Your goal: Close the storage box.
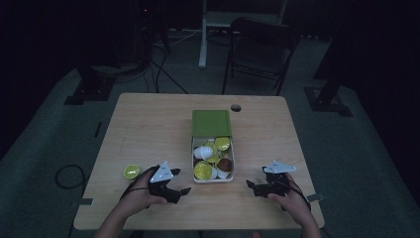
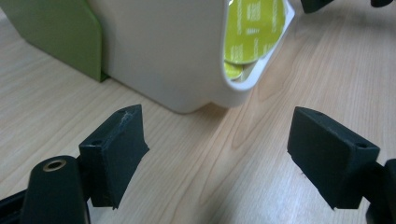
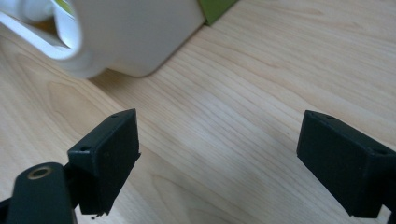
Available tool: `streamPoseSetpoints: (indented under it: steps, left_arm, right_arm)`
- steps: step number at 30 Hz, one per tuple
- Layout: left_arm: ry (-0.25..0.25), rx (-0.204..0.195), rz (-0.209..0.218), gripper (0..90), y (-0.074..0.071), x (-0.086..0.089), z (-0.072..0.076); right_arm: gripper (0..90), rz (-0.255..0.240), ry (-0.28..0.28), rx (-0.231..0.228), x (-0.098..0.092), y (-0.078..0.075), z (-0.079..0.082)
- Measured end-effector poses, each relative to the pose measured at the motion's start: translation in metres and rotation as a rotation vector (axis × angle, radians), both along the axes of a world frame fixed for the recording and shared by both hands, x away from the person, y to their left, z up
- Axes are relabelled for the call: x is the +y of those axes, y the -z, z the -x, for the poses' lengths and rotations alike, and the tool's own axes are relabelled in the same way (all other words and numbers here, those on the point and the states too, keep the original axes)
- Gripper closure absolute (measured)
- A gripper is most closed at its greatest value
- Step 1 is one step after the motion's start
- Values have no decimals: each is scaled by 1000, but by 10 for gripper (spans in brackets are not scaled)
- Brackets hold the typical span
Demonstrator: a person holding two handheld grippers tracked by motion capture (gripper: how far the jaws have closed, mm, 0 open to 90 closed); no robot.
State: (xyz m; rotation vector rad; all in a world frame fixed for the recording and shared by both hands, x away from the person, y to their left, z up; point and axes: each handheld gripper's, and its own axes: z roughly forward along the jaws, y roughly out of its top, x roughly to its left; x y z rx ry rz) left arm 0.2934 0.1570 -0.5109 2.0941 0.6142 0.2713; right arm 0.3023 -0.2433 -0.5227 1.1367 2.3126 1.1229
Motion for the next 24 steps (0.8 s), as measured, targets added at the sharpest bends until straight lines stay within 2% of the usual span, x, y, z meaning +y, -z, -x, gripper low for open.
streamPoseSetpoints:
  steps: [6,14,17,21,22,24]
  left_arm:
    - [6,-21,20,194,-2,-4,-1]
    - [-36,-41,45,194,-5,-3,-7]
    - [-42,-40,65,194,-7,-4,-8]
    - [-53,-43,79,194,-7,-5,-10]
    - [-58,-47,85,195,-8,-6,-11]
    - [-61,-49,88,195,-9,-7,-12]
  right_arm:
    - [127,-37,-21,-21,5,-10,4]
    - [127,-81,-47,-42,14,-17,1]
    - [127,-118,-58,-50,16,-21,0]
    - [128,-140,-68,-63,18,-24,-1]
    - [128,-165,-72,-65,19,-27,-4]
    - [128,-183,-79,-68,21,-29,-6]
